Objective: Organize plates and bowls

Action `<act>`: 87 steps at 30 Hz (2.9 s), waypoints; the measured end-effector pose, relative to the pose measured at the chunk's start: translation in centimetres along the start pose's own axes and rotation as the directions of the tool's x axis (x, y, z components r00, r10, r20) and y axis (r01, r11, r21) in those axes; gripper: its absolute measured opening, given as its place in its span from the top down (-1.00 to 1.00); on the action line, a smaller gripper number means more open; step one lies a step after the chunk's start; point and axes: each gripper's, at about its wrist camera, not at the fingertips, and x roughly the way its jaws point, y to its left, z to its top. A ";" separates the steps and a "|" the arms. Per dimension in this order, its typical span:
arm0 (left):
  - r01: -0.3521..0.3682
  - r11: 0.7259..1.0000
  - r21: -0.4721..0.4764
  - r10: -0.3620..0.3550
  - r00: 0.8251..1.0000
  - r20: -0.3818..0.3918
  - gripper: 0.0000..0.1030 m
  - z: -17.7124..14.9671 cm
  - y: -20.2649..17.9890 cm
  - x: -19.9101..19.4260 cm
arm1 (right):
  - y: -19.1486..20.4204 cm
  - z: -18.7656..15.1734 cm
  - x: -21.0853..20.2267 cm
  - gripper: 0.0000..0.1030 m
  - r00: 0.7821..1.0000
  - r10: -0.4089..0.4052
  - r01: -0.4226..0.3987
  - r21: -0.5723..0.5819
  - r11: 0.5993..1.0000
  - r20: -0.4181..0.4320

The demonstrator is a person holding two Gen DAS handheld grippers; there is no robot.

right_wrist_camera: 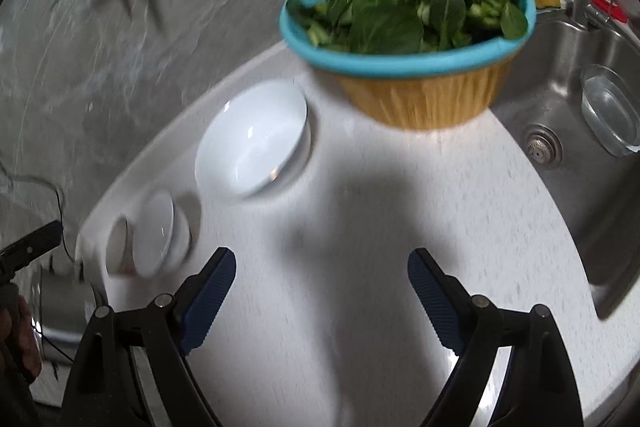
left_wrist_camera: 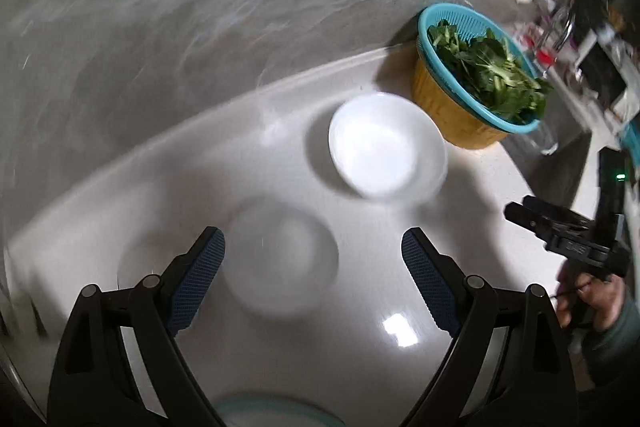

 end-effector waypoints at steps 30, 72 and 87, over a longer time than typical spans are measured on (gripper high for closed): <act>0.116 0.984 0.137 -0.071 0.952 -0.299 0.16 10.8 -1.4 23.7 | 1.9 4.2 11.9 -0.42 0.997 -0.081 0.081 0.210 0.974 -0.007; 0.174 0.977 0.126 -0.146 0.968 -0.204 0.79 2.2 -8.3 11.2 | 3.3 0.1 1.9 0.72 0.994 -0.099 0.096 0.058 0.994 0.053; 0.214 0.976 0.026 -0.205 0.959 -0.196 0.79 -9.5 -13.4 7.4 | 1.3 -7.5 -2.7 0.72 0.994 -0.102 0.101 -0.029 0.995 -0.043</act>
